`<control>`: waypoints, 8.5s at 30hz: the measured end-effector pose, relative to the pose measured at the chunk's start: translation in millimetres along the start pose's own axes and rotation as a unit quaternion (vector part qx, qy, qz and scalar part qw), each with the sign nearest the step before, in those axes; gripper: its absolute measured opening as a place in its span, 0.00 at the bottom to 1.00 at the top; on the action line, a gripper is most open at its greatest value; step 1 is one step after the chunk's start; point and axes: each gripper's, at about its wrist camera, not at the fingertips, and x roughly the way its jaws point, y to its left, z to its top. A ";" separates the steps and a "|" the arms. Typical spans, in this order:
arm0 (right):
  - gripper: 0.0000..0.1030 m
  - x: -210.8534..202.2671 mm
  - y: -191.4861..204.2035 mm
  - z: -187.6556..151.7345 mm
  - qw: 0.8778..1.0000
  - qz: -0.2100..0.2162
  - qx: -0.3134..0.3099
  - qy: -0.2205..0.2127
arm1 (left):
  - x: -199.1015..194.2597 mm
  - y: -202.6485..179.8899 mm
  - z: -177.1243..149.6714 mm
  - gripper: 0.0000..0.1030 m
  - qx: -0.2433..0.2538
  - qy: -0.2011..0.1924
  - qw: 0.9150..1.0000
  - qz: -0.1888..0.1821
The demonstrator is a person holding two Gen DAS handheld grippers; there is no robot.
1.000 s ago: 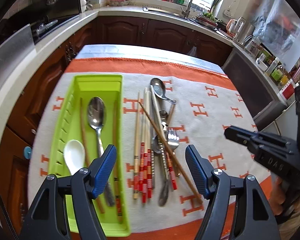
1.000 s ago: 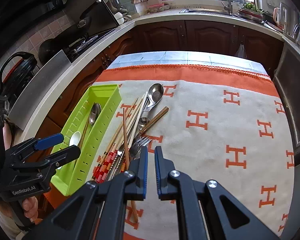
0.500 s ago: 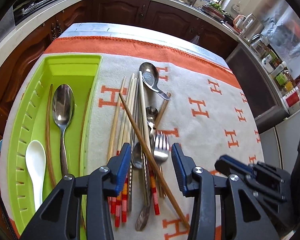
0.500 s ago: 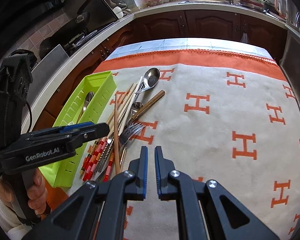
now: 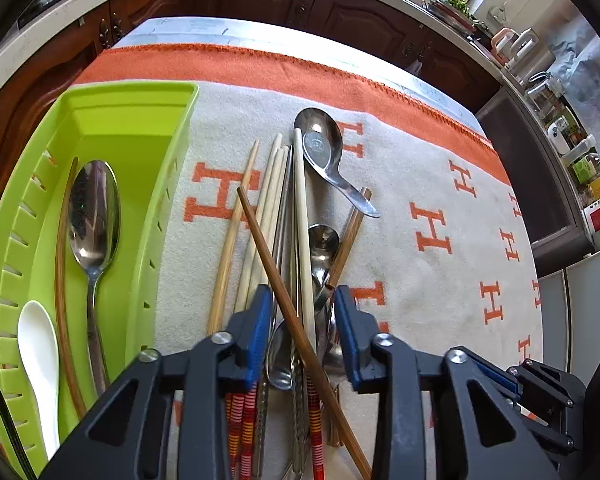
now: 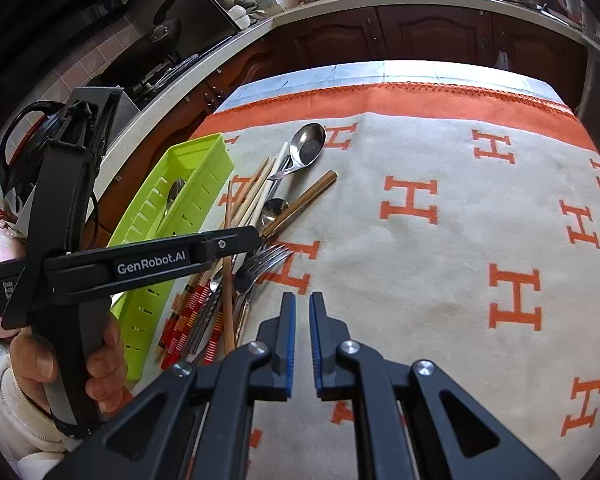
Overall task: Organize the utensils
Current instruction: 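Grasp a metal fork with the right tool while the left tool holds the wooden chopstick, then lower the wooden chopstick into the green tray with the left tool while the right tool places the fork, then move both open tools back over the utensil pile, then grasp a metal spoon with the right tool while the left tool grasps a white chopstick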
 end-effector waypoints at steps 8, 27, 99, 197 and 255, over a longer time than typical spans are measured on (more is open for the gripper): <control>0.07 5.6 -0.2 -0.4 1.000 0.007 0.006 0.008 | 1.4 -1.5 -0.7 0.06 0.000 -0.017 1.000 -0.006; 0.25 29.1 9.9 -3.6 0.996 0.075 0.046 0.034 | -57.3 23.3 -18.4 0.04 0.005 -0.034 0.998 -0.044; 0.02 72.7 182.3 49.8 0.990 0.112 -0.079 0.024 | -176.9 126.0 5.4 0.04 -0.015 -0.075 0.997 -0.003; 0.45 -10.3 39.1 95.9 0.998 -0.059 -0.010 -0.002 | -37.3 51.7 20.9 0.71 0.074 -0.048 0.987 0.134; 0.22 121.0 -30.9 148.1 0.995 -0.012 0.091 0.031 | -7.2 10.1 82.5 0.28 0.062 -0.014 0.997 0.036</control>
